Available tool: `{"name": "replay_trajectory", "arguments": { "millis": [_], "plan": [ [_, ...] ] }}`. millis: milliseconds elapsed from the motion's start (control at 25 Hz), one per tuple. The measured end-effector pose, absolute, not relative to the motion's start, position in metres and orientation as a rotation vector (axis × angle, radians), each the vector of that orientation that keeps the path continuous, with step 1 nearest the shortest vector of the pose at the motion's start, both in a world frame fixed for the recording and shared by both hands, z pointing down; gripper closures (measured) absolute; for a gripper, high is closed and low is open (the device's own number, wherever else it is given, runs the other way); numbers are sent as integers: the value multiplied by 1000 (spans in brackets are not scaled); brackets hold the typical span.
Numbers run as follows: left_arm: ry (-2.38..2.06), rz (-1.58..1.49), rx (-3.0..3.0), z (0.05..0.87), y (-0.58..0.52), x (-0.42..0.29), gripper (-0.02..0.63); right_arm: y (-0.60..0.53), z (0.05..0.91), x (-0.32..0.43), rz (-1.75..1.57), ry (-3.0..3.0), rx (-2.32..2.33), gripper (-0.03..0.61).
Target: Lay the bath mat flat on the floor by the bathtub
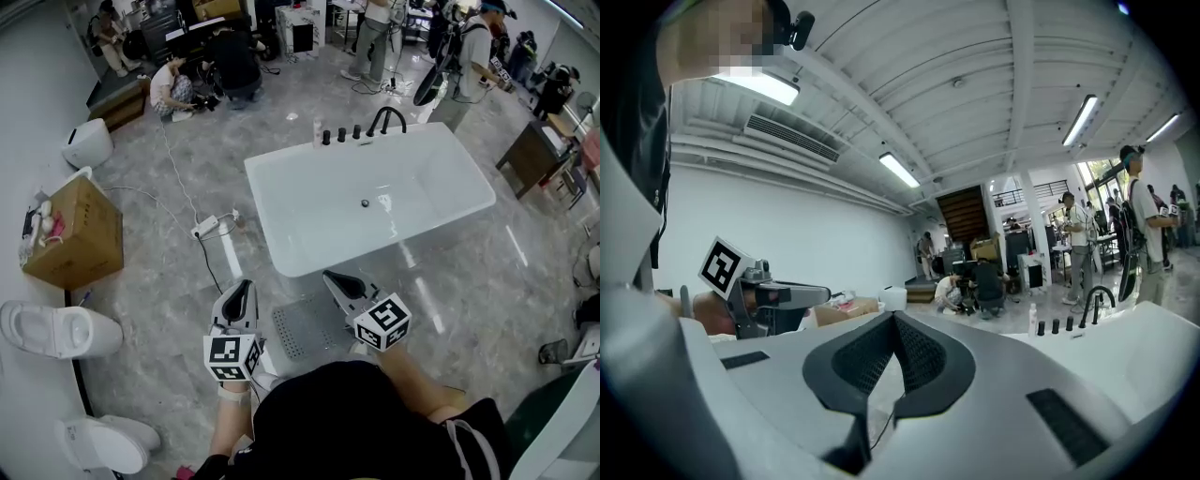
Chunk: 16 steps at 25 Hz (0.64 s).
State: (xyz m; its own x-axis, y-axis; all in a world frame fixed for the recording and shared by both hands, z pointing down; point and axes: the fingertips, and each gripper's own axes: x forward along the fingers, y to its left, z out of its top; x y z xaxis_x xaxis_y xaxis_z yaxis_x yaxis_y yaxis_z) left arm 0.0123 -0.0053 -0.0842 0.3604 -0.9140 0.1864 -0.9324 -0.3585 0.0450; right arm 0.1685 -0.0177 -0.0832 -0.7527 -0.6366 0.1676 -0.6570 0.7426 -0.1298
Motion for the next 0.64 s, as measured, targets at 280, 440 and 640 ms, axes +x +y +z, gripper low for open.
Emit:
{"name": "replay_trajectory", "arguments": {
  "millis": [280,440,640],
  "plan": [
    [-1709,156,2453,-83,2,6,594,-12,-89,166,229,-2838,1032,554],
    [-1726,132,2437,-82,5,-2,594,-11,-90,164,233,-2846,1034,554],
    [-1712,152,2445,-81,6,-5,594,-11,-93,159,234,-2844,1035,554]
  ]
}}
